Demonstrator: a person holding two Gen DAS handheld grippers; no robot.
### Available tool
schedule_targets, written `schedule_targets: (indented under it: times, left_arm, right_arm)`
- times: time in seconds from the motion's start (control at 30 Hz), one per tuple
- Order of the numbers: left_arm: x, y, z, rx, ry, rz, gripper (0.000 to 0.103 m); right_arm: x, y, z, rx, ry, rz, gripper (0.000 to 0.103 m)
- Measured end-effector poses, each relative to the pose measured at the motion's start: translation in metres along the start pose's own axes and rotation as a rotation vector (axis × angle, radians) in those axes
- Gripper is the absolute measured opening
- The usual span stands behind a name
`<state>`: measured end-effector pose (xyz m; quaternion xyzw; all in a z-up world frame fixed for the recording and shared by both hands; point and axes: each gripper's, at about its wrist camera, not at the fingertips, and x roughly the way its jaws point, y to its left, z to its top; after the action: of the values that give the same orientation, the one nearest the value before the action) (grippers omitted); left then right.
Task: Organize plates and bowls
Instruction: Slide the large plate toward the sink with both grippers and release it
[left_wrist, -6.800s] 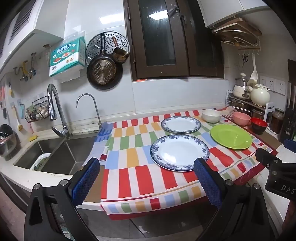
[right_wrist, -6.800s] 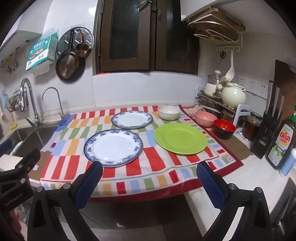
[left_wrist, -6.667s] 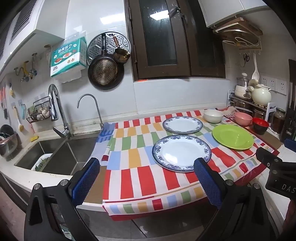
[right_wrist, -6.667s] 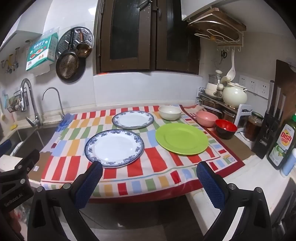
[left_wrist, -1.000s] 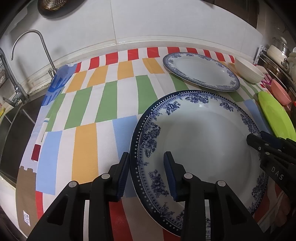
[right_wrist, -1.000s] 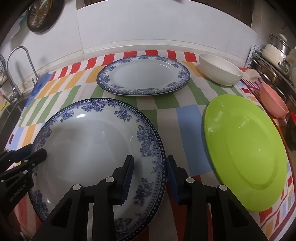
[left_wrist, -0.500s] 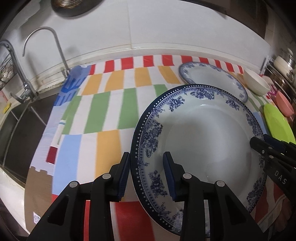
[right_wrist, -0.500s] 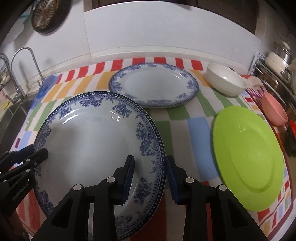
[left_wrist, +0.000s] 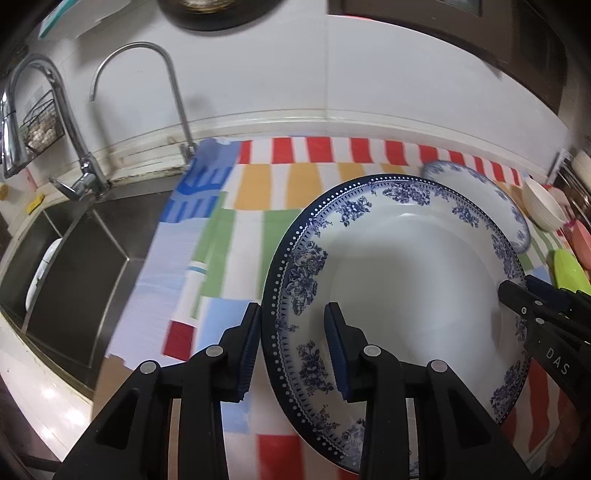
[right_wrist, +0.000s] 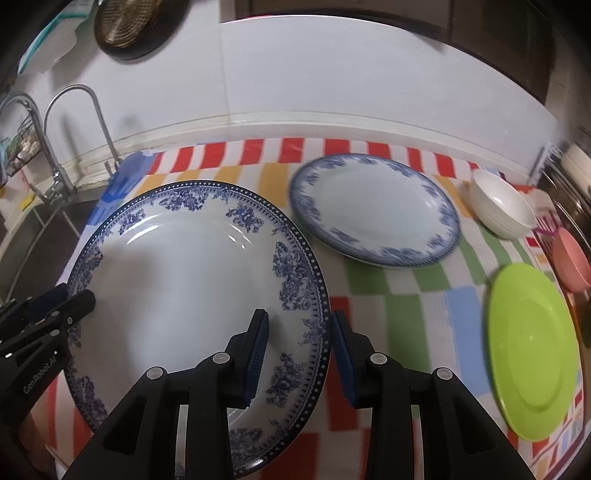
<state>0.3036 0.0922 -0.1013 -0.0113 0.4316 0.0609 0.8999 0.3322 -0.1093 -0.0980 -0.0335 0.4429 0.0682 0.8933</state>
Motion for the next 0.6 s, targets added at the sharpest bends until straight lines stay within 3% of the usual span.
schedule_targets:
  times: [0.6]
  left_arm:
    - [0.052,0.062,0.017,-0.063,0.074,0.046,0.034]
  right_arm:
    - [0.055,0.068,0.039,-0.086,0.068,0.05,0.036]
